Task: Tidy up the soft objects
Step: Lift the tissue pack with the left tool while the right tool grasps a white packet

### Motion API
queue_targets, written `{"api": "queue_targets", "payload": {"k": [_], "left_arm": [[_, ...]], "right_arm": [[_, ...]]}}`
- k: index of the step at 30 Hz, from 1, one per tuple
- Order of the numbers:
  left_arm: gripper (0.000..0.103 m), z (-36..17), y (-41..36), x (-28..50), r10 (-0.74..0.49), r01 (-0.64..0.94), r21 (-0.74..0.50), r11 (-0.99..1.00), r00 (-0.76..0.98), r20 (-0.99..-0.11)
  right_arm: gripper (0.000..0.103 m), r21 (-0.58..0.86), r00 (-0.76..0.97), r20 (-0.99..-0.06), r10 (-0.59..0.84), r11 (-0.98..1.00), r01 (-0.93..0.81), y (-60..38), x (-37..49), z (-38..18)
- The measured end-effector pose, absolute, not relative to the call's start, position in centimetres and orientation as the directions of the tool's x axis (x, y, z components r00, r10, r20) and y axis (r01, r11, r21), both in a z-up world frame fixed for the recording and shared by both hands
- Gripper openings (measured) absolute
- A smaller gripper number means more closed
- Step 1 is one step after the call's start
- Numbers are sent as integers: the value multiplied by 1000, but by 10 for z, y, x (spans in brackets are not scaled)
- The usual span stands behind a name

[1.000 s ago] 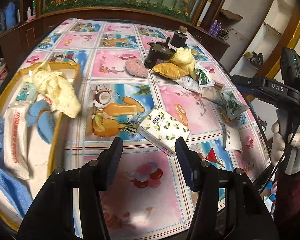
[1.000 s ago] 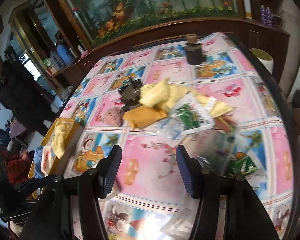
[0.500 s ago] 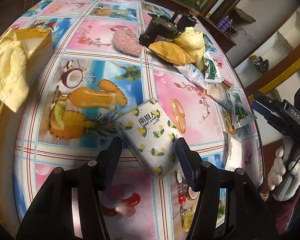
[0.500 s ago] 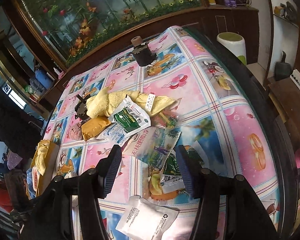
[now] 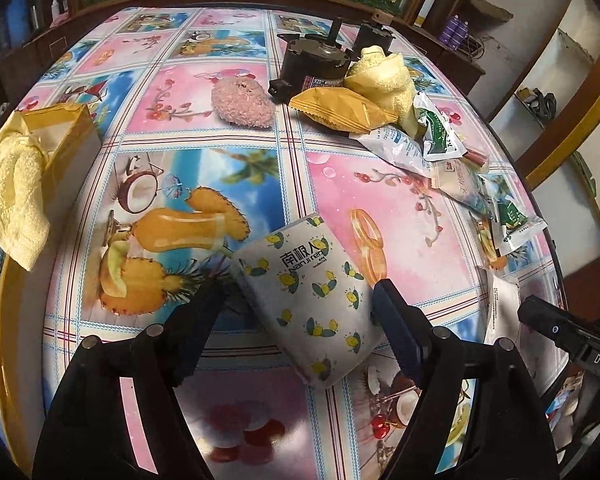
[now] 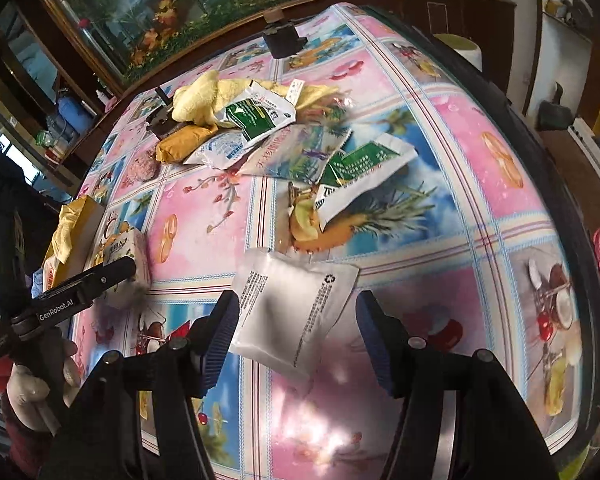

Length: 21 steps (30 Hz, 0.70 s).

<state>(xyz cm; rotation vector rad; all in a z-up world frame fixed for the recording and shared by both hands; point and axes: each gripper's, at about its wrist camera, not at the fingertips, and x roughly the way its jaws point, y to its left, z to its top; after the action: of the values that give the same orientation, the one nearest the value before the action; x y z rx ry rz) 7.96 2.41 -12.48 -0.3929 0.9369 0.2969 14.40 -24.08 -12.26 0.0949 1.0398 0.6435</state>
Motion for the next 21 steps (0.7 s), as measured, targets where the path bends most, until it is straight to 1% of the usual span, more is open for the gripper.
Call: {"api": "queue_targets", "payload": {"k": [3,7,9,12,14,15,16,17,18,21], "left_arm": [[83,-126,22,83,94,-412,-177,894,559,-824],[87,-129,15,90,141,-398,-108,911,545,-826],[89,-132,11,93,166,-389,-71,918,542,-824],[90,-136,6,95,228,-384,5,923,538,-812],[89,-137,7,92,232,-386,-1,923,556,-798],[88,-137,8,91,234,-390,-3,921,559,-795],[76,-136,10,90,242,-396,-1,918,564,-790],[57,-134,11,88,247,-395,1,919,573,-781],[52,-132,13,86,228,-384,-18,923,586,-778],[52,-130,19,81,189,-376,-64,924,597,-780]], "right_arm": [[64,345,375,-773,513,834,-429,-233,139,-125],[68,344,384,-767,513,835,-429,-217,135,-125],[73,326,393,-769,505,837,-439,-206,131,-125],[81,260,420,-778,467,849,-461,-191,122,-126],[81,182,456,-785,418,860,-476,-181,114,-128],[82,142,473,-788,395,863,-485,-177,110,-129],[82,103,487,-790,372,864,-493,-173,107,-131],[83,70,498,-792,352,864,-499,-171,105,-132],[84,40,510,-793,334,863,-503,-169,104,-134],[83,29,514,-791,333,859,-512,-170,104,-134]]}}
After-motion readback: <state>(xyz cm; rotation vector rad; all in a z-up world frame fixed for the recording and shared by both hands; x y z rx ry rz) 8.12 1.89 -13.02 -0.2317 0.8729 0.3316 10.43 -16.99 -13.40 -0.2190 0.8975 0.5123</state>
